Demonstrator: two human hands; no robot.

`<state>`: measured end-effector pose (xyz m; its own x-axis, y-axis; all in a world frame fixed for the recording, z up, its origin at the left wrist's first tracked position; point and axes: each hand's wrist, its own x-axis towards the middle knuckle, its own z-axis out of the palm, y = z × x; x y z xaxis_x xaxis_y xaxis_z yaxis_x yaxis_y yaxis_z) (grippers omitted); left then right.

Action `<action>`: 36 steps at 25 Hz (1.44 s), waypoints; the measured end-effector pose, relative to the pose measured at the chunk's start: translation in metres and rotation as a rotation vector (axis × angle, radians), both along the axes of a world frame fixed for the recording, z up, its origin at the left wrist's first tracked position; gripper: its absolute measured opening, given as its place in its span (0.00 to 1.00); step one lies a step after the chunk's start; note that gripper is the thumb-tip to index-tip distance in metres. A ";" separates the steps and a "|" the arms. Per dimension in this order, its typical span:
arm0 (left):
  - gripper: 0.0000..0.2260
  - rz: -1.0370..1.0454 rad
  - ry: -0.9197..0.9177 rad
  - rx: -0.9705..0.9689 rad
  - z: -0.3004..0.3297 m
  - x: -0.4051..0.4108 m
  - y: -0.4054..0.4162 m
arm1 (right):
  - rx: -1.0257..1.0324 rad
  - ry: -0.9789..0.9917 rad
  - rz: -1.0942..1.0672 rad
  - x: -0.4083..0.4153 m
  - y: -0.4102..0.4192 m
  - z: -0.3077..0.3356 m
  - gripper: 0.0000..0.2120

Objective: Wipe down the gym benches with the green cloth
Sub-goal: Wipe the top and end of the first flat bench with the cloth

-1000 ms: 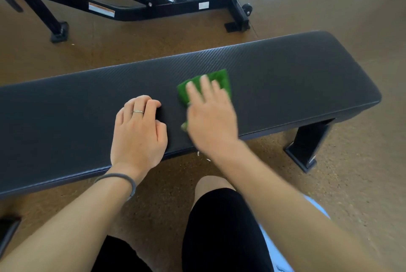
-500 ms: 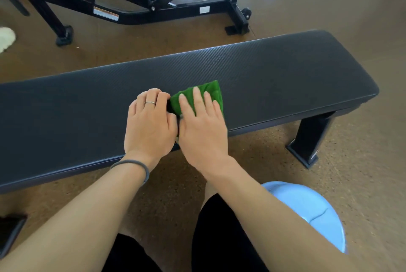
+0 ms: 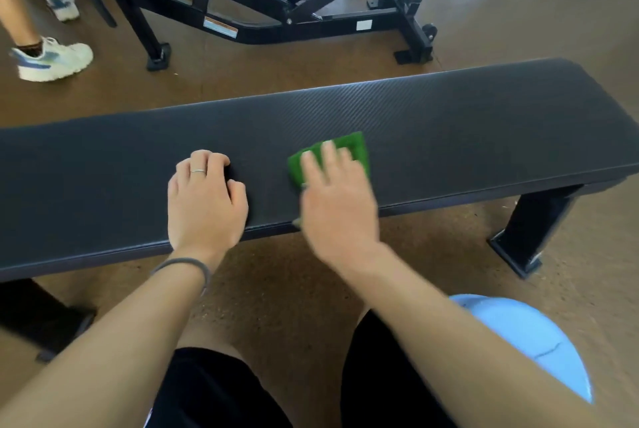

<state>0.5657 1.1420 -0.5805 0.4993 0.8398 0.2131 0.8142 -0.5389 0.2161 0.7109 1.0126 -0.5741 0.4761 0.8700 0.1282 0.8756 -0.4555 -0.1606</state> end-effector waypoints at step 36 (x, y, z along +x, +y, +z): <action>0.19 0.013 0.019 0.016 0.000 0.003 0.004 | -0.168 0.009 -0.107 0.157 0.112 0.000 0.34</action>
<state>0.5689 1.1457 -0.5800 0.4922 0.8429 0.2174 0.8251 -0.5313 0.1919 0.8681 1.1242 -0.5739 0.5676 0.8231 -0.0195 0.8195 -0.5671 -0.0824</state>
